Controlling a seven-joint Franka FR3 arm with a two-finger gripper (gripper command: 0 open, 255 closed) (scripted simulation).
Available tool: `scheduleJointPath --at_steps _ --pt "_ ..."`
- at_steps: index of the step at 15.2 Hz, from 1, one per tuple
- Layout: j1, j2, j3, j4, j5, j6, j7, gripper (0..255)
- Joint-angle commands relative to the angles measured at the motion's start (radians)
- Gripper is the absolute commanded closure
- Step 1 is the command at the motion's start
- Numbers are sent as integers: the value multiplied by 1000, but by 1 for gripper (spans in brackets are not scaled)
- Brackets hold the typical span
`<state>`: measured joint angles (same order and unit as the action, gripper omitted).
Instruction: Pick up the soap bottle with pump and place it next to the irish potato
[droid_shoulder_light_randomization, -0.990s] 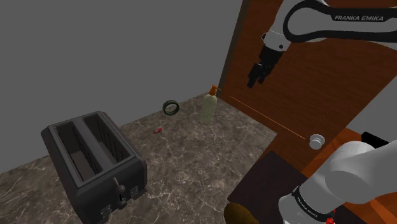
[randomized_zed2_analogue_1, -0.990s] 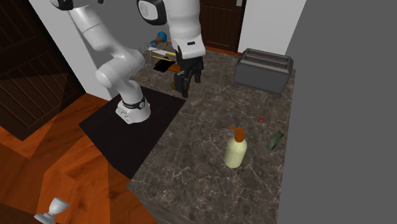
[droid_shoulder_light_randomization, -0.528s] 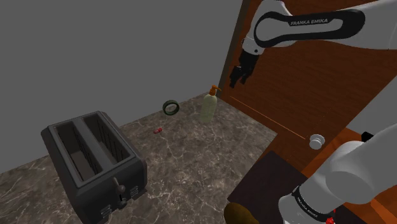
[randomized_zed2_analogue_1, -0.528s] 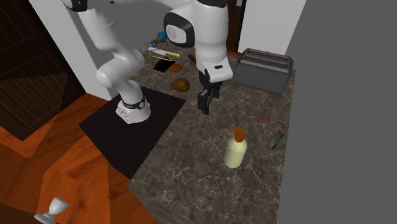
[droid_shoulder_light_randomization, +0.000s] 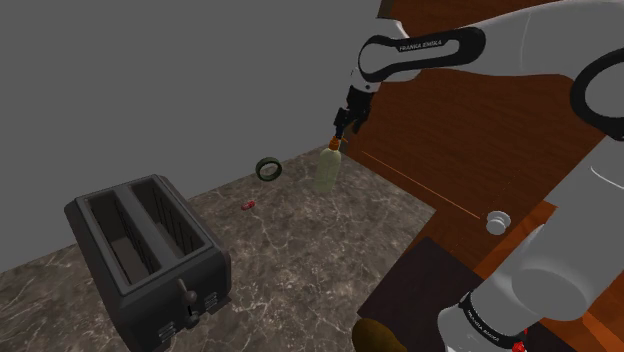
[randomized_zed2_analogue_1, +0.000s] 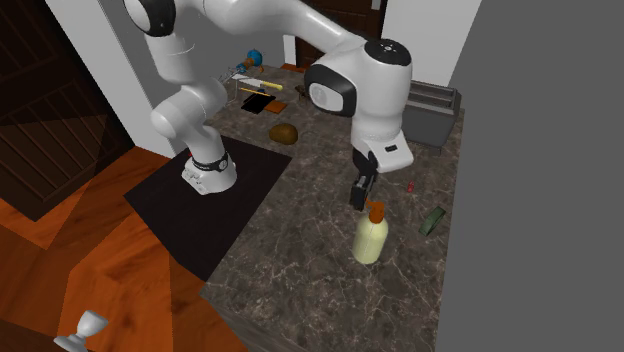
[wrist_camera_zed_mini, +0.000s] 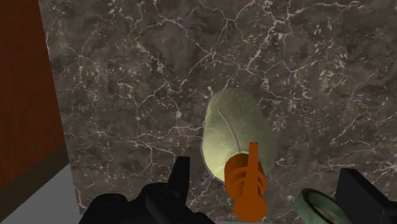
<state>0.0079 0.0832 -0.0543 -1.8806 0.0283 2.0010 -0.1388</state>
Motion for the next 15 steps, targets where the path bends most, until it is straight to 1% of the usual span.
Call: scheduleJointPath --at_steps 1,2,10,15 --pt "-1 86 1 81 9 0 -7 0" --pt "-1 107 1 100 11 -1 -8 0" --pt "0 139 3 41 14 91 -11 0" --pt "0 139 3 41 14 91 -11 0"
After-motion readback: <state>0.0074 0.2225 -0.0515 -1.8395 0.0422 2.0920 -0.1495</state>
